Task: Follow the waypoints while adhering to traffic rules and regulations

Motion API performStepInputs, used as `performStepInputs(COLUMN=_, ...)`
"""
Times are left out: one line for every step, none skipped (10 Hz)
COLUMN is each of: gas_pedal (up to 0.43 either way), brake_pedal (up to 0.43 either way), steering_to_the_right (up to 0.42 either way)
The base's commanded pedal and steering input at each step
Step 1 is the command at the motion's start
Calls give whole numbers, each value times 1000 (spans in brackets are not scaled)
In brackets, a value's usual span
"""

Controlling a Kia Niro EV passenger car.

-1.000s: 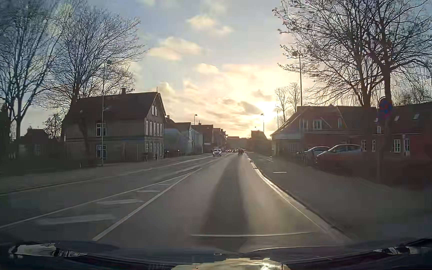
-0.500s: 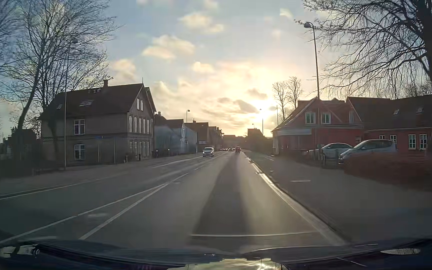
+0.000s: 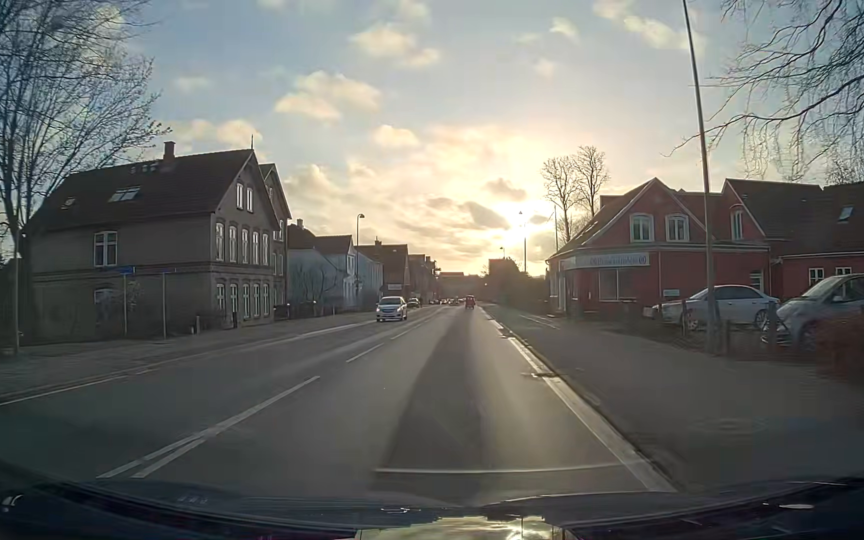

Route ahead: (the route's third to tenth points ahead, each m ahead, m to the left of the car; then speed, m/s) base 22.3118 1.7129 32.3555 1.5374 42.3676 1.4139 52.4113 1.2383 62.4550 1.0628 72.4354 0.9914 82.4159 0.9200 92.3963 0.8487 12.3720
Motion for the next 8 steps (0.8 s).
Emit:
performStepInputs(gas_pedal=130, brake_pedal=0, steering_to_the_right=9)
performStepInputs(gas_pedal=130, brake_pedal=0, steering_to_the_right=9)
performStepInputs(gas_pedal=130, brake_pedal=0, steering_to_the_right=9)
performStepInputs(gas_pedal=130, brake_pedal=0, steering_to_the_right=8)
performStepInputs(gas_pedal=130, brake_pedal=0, steering_to_the_right=8)
performStepInputs(gas_pedal=130, brake_pedal=0, steering_to_the_right=8)
performStepInputs(gas_pedal=130, brake_pedal=0, steering_to_the_right=7)
performStepInputs(gas_pedal=130, brake_pedal=0, steering_to_the_right=7)
